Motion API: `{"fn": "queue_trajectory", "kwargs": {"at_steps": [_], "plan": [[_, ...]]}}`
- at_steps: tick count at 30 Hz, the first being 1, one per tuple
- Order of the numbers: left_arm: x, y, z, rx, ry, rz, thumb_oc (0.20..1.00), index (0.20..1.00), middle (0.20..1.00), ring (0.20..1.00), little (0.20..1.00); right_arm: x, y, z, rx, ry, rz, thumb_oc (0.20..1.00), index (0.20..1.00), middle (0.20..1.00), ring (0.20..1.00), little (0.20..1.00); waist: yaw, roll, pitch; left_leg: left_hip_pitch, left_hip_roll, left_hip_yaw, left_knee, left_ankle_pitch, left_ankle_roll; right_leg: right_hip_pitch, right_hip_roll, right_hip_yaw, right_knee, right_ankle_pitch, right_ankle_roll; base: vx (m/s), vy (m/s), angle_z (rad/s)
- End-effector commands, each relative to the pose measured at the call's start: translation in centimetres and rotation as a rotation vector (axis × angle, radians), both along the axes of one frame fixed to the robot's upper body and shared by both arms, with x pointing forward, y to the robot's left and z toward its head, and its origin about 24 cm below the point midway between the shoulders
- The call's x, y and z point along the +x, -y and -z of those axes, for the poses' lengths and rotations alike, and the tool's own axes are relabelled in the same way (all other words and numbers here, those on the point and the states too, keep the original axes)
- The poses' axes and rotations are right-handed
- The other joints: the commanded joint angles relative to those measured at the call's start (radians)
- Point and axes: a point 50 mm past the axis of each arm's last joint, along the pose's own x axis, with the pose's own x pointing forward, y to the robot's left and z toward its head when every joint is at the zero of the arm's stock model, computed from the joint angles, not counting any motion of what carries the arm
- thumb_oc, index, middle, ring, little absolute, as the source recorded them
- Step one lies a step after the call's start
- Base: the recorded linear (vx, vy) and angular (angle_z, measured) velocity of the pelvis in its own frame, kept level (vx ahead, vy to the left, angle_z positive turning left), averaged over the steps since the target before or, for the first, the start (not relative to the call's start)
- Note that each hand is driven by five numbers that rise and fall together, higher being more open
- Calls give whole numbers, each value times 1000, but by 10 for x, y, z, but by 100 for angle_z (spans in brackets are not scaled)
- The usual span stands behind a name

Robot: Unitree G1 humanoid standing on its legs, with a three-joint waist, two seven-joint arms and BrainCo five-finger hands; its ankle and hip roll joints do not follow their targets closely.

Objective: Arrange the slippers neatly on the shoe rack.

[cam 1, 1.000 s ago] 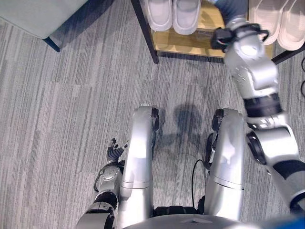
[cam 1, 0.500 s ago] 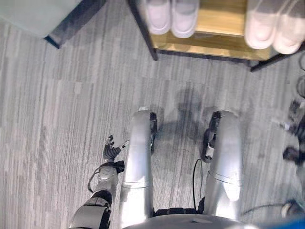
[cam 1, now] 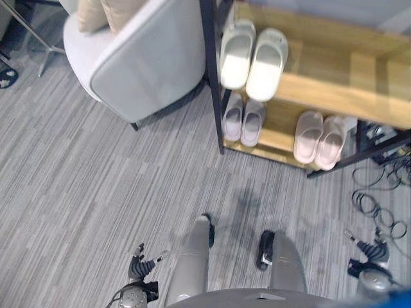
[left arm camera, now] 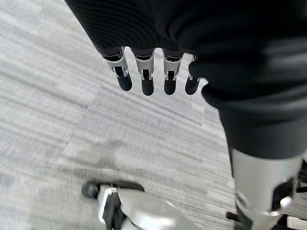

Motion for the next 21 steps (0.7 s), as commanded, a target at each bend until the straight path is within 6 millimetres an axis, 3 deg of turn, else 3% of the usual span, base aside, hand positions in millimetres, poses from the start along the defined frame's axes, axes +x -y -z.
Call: {"fn": "queue_trajectory", "kwargs": {"at_steps": [1,7,12,17,21], "plan": [[-8,8,7,-18,-68,-34,1000,1000,1000,1000,1000,-13,7,0,-62,-31,-12,1000,1000,1000,1000,1000,7,20,-16,100,-25,-9,-15,-3,48,133,43,-8,-228,234,-2,202,-37,1],[-39,30,20,-29,-240,-44,1000,1000,1000,1000,1000,-53,-25,35,166,-291,-52,1000,1000,1000,1000,1000,15,23,-75,386,-21,-24,-359,106,37,347,85,-18,-444,320,14,156,-15,-11],[-47,46,23,-127,-240,-60,1000,1000,1000,1000,1000,-75,-33,44,255,-406,-67,1000,1000,1000,1000,1000,23,42,-122,571,5,-20,-609,198,20,505,103,-18,-645,361,19,114,2,-5],[-51,50,25,-173,-256,-59,1000,1000,1000,1000,1000,-75,-39,48,302,-450,-103,1000,1000,1000,1000,1000,37,53,-158,654,32,-34,-747,274,15,598,112,-16,-761,390,27,66,-30,-1],[-57,47,27,-180,-299,-52,1000,1000,1000,1000,1000,-72,-47,51,330,-461,-110,1000,1000,1000,1000,1000,43,57,-181,652,43,-49,-787,317,1,637,117,-26,-821,394,33,9,-48,-3]]}}
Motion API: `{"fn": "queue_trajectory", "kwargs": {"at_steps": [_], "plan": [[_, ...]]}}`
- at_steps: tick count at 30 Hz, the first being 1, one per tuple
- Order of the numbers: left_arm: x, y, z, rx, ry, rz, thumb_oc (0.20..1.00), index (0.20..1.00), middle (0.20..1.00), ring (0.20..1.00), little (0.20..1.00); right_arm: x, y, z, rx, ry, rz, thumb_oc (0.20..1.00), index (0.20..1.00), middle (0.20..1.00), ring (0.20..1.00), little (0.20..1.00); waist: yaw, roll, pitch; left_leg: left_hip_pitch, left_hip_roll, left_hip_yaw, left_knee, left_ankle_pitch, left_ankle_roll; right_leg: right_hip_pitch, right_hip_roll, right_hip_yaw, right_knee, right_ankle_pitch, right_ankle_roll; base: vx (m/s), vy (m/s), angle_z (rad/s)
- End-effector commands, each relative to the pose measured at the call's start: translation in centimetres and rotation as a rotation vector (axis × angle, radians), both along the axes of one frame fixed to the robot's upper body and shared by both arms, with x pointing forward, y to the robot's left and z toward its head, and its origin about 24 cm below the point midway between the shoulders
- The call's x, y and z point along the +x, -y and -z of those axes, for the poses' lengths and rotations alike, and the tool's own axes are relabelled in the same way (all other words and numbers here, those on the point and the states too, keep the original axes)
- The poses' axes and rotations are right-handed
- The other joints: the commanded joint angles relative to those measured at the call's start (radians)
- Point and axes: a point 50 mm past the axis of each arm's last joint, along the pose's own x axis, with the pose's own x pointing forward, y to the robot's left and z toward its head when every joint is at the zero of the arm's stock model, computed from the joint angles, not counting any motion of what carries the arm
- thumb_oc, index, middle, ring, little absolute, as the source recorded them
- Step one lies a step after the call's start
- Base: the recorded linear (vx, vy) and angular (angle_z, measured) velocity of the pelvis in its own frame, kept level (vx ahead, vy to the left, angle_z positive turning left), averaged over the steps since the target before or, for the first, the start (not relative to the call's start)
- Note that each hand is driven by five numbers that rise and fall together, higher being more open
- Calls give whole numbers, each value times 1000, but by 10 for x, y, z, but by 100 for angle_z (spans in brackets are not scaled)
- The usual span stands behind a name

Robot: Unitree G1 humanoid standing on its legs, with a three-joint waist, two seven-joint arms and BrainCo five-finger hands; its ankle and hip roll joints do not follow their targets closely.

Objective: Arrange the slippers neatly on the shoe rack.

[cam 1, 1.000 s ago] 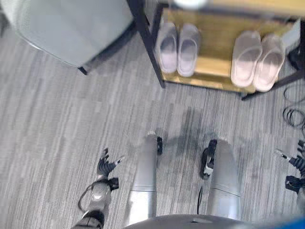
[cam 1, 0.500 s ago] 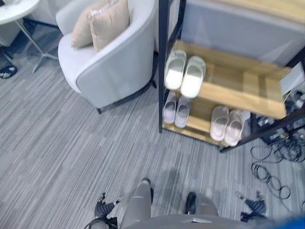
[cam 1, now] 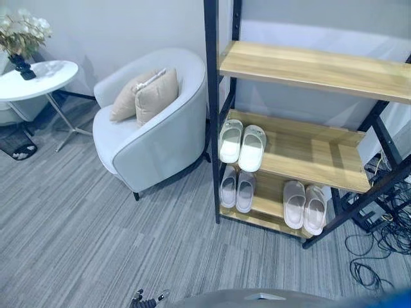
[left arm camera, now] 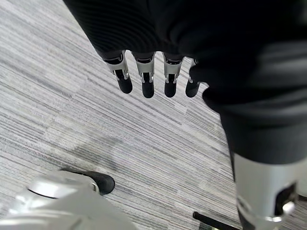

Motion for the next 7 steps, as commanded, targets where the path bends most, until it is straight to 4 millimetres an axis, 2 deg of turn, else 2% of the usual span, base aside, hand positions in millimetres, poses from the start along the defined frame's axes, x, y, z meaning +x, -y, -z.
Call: {"fn": "queue_trajectory", "kwargs": {"at_steps": [1,7], "plan": [[-1,29,7,-99,-22,-31,1000,1000,1000,1000,1000,2,16,-3,-33,-9,13,1000,1000,1000,1000,1000,19,32,-4,38,26,-90,-111,97,-17,-7,48,16,-18,69,-12,0,0,0],[-8,35,9,-119,-78,-22,1000,1000,1000,1000,1000,-10,14,-1,-37,-68,44,1000,1000,1000,1000,1000,16,40,-21,13,21,-122,-111,125,-24,8,54,9,-27,54,-10,12,-38,9]]}}
